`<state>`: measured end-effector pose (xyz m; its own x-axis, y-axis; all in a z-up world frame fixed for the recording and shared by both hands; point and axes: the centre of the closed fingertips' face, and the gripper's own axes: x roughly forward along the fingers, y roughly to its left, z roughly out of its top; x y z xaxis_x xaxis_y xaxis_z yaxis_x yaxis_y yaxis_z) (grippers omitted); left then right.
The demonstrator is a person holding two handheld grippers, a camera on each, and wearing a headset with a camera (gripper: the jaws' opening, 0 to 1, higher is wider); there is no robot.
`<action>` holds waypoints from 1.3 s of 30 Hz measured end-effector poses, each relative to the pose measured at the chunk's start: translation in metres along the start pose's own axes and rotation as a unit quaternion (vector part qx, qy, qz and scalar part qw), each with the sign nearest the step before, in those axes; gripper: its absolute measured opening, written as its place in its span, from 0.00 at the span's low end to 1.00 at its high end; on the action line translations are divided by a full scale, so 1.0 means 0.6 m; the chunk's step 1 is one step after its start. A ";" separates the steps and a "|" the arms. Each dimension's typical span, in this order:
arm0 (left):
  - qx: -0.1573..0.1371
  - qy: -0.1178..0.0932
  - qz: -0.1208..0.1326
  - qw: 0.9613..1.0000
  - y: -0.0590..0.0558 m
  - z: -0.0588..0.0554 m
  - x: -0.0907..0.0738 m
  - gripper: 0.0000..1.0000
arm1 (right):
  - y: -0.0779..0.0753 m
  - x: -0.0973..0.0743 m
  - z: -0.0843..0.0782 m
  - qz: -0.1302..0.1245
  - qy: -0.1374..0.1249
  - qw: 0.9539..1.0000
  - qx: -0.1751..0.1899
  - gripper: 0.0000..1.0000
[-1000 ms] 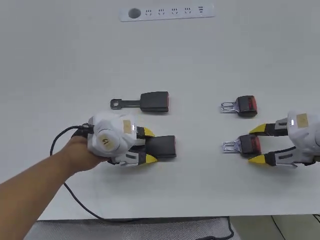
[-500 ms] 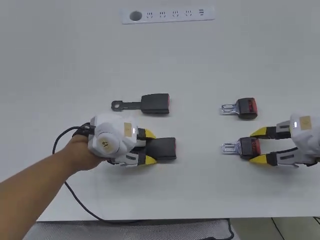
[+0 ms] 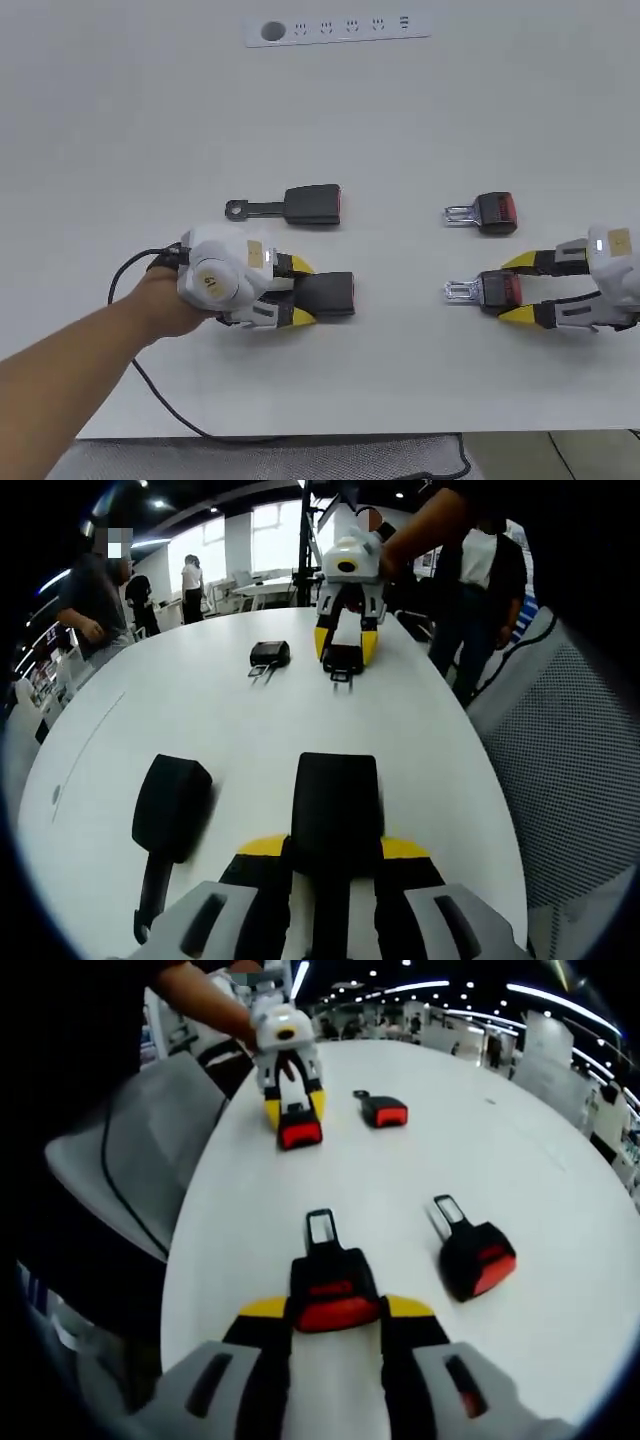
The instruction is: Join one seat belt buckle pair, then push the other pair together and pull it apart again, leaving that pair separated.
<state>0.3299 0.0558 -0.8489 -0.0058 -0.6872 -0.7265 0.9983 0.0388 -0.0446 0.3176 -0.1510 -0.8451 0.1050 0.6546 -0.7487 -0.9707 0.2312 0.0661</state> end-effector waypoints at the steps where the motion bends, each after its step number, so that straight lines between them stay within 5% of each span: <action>1: -0.001 0.000 0.000 1.000 0.000 0.000 0.000 0.33 | 0.000 0.001 0.002 0.001 -0.003 1.000 0.003 0.34; 16: -0.005 0.003 -0.004 1.000 -0.001 -0.001 0.000 0.33 | 0.001 0.041 0.046 0.005 -0.036 0.999 0.013 0.34; 39: 0.002 0.009 -0.008 1.000 -0.004 -0.005 0.000 0.33 | 0.036 0.090 0.101 0.019 -0.068 0.997 0.023 0.34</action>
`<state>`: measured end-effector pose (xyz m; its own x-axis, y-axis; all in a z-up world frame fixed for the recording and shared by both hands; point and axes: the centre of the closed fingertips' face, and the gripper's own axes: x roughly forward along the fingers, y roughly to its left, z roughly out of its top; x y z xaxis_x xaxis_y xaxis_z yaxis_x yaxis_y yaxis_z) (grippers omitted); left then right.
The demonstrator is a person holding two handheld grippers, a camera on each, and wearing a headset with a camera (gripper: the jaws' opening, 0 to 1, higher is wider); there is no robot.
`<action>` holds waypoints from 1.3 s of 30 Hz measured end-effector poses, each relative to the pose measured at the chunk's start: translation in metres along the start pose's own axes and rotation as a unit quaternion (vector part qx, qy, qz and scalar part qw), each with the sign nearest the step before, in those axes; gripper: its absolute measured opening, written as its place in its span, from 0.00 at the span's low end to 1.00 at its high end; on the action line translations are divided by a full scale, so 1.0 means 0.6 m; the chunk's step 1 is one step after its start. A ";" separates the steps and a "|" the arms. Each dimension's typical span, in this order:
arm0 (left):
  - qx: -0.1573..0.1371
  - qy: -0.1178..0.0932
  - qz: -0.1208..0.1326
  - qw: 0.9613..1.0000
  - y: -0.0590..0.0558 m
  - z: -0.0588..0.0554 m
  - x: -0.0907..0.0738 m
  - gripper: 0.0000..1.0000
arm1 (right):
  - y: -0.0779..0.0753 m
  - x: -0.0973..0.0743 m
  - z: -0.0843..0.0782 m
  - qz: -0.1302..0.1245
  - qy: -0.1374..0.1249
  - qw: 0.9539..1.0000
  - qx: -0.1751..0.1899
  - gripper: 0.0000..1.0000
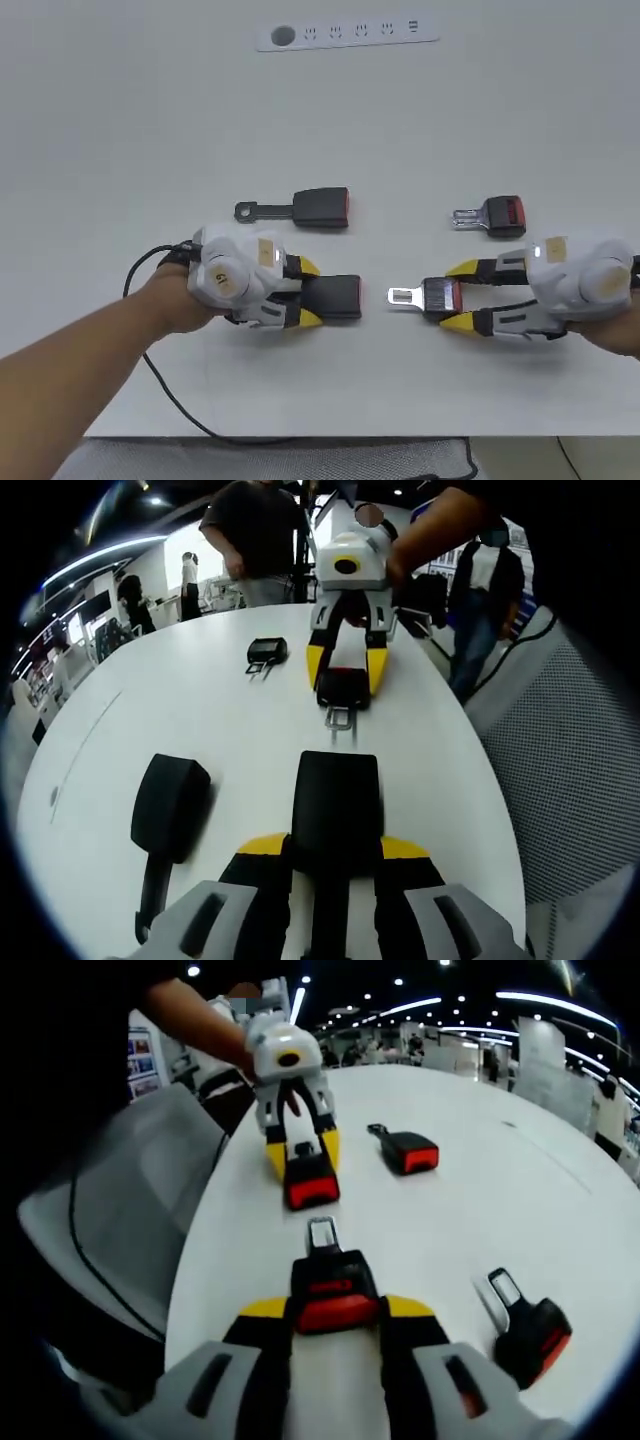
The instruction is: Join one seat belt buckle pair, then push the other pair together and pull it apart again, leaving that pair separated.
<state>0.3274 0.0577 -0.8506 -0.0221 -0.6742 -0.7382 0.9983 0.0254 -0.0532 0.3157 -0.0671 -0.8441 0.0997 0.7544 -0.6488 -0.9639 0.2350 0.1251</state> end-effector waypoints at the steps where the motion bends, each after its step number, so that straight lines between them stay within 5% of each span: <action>1: 0.001 0.000 0.000 1.000 0.000 -0.001 0.000 0.33 | 0.001 0.003 0.004 -0.001 0.000 1.000 -0.003 0.34; 26: 0.012 0.011 -0.006 1.000 0.003 -0.003 0.001 0.33 | 0.006 0.055 0.037 0.000 0.023 1.000 -0.014 0.34; 39: 0.021 0.024 -0.004 0.999 0.003 -0.002 0.003 0.33 | 0.005 0.058 0.037 -0.001 0.036 0.999 -0.016 0.33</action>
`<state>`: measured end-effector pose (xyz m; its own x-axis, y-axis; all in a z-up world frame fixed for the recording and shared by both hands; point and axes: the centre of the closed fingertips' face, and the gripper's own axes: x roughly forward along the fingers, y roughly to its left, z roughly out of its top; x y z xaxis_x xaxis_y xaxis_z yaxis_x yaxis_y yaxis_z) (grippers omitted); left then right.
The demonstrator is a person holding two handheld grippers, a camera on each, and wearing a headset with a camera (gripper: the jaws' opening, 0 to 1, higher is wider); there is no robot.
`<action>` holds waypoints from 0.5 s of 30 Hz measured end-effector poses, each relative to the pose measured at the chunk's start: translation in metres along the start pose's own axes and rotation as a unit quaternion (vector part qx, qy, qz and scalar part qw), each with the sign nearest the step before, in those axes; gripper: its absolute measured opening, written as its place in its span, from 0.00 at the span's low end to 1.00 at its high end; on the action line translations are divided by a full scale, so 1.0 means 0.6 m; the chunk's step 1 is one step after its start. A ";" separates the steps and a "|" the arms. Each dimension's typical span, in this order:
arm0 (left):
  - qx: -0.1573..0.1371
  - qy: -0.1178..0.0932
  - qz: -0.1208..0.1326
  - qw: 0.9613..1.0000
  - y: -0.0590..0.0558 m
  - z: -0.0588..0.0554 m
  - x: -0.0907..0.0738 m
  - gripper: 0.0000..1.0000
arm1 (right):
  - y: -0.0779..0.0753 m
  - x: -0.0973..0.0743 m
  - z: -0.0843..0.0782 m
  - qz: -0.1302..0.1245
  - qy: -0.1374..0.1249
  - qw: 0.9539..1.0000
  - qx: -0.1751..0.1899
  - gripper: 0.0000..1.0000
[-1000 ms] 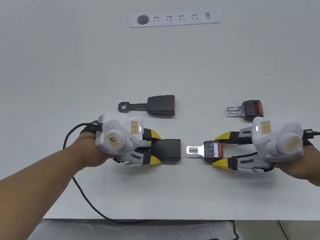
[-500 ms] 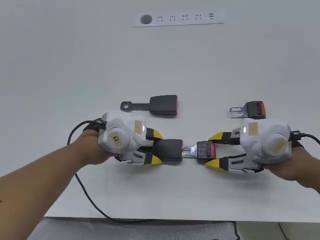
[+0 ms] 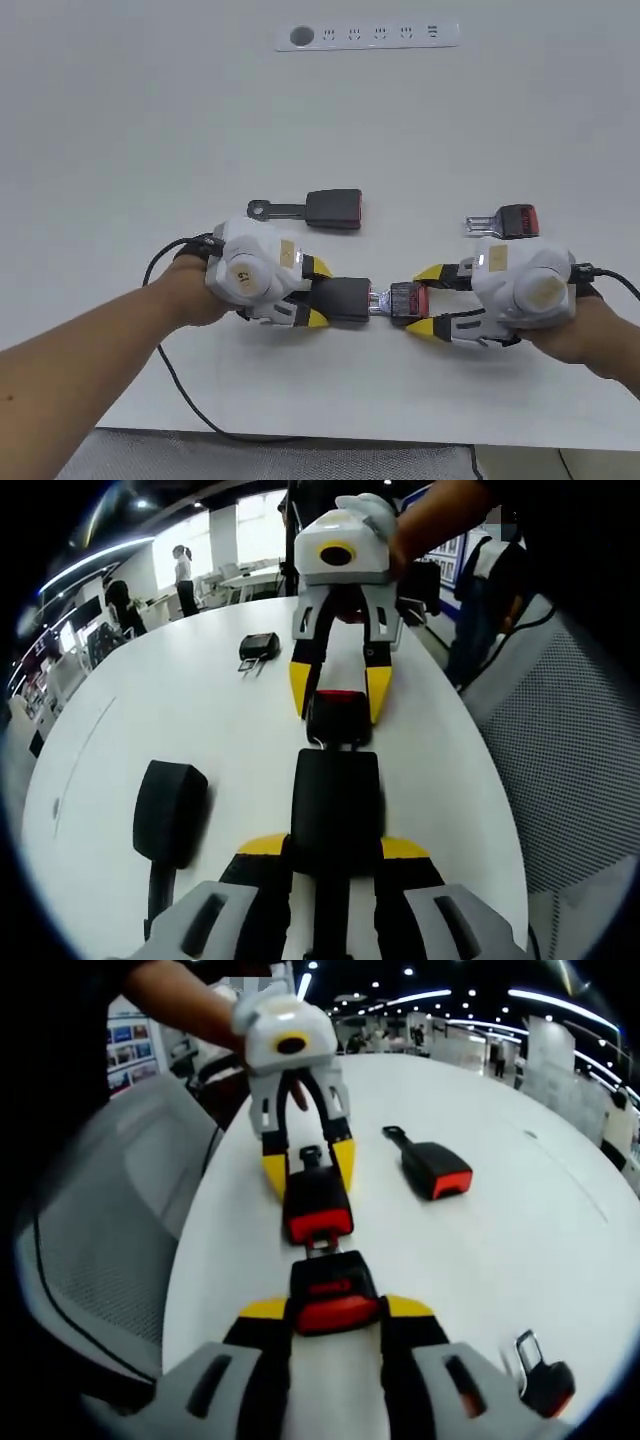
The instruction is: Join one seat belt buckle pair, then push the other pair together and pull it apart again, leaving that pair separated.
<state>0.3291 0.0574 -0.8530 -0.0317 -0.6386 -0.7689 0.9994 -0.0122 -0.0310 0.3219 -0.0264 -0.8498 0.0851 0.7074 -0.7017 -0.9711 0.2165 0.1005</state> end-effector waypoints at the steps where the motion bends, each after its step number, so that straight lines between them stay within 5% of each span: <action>1: -0.001 0.000 0.000 1.000 0.000 0.000 0.000 0.32 | 0.000 0.001 0.001 0.000 0.001 1.000 -0.001 0.33; 15: -0.007 -0.002 0.001 1.000 0.002 0.000 -0.001 0.32 | 0.002 0.021 0.017 -0.003 0.004 1.000 0.007 0.33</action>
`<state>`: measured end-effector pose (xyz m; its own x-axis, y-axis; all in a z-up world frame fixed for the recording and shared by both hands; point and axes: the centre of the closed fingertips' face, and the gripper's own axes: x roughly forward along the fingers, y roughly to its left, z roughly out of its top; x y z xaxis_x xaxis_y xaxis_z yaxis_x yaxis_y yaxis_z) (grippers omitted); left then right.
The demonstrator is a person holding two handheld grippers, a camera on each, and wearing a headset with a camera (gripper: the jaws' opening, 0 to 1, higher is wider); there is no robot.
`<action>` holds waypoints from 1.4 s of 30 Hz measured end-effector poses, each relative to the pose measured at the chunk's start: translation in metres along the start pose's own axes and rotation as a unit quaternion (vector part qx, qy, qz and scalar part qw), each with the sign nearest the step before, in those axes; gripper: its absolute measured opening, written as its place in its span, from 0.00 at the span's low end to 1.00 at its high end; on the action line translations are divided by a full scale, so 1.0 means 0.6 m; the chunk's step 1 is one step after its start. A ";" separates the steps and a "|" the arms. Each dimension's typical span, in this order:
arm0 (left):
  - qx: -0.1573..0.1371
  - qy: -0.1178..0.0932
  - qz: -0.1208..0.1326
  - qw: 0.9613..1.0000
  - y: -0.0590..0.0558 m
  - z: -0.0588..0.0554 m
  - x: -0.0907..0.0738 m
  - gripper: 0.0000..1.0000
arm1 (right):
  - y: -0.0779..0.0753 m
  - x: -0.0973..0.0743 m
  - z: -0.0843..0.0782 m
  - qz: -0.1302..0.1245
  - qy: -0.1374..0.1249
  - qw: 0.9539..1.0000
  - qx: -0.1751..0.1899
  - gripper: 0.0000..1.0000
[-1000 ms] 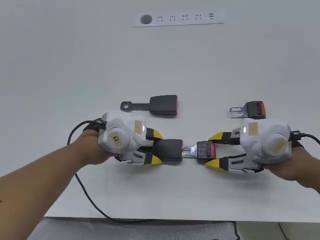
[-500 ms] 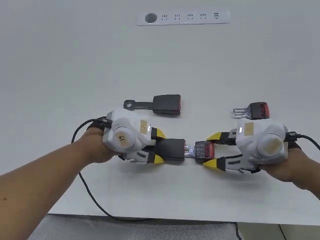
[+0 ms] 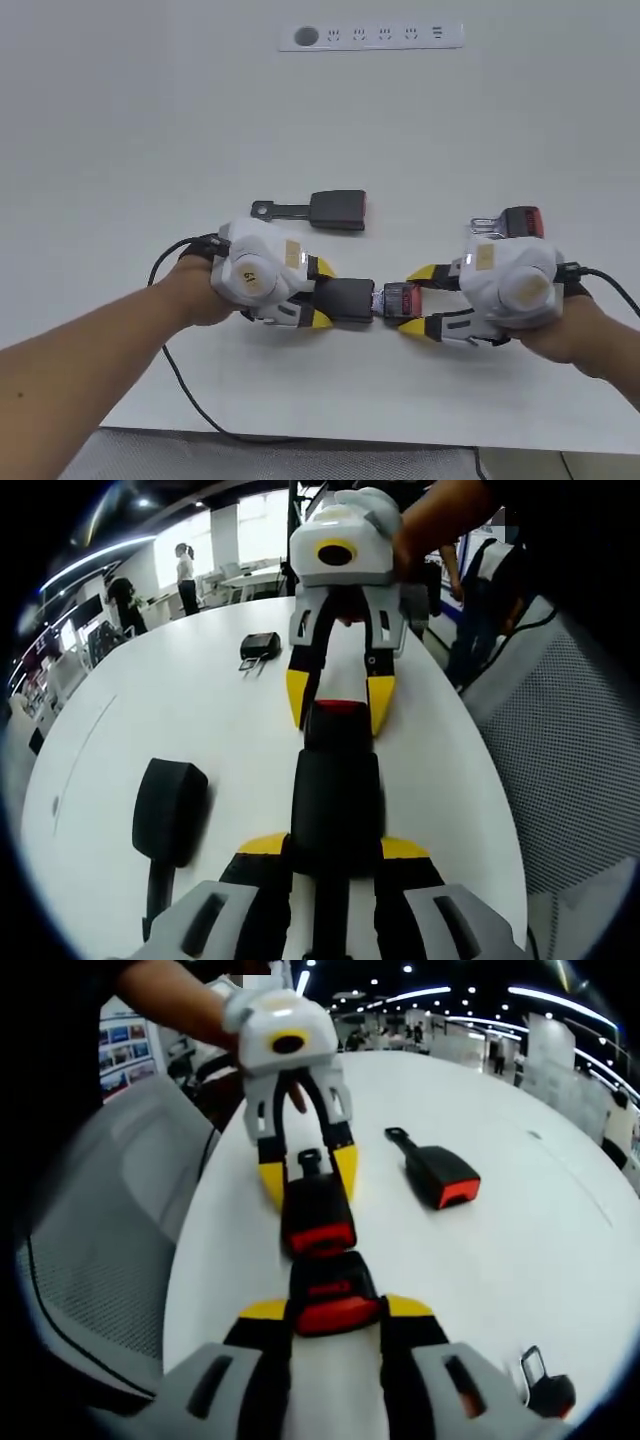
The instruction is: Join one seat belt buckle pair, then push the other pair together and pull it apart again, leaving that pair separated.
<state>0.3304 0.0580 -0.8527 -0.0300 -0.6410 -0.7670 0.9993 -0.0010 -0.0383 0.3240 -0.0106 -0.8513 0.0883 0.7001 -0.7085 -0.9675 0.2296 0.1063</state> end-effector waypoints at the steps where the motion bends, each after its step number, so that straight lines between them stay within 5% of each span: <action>1: 0.000 0.000 0.000 1.000 0.000 0.000 0.000 0.32 | 0.001 0.001 0.001 -0.001 -0.001 1.000 0.002 0.33; 20: 0.006 -0.002 -0.002 1.000 -0.003 -0.002 -0.002 0.32 | 0.002 0.005 0.003 -0.010 0.009 1.000 0.005 0.33; 42: -0.007 -0.047 -0.003 0.999 -0.003 -0.005 -0.007 0.32 | 0.005 0.003 0.002 -0.028 -0.035 0.999 -0.010 0.32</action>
<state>0.3290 0.0632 -0.8513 -0.0336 -0.7098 -0.7036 0.9986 0.0054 -0.0531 0.3213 -0.0078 -0.8512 0.1578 0.7327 -0.6620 -0.9650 0.2567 0.0542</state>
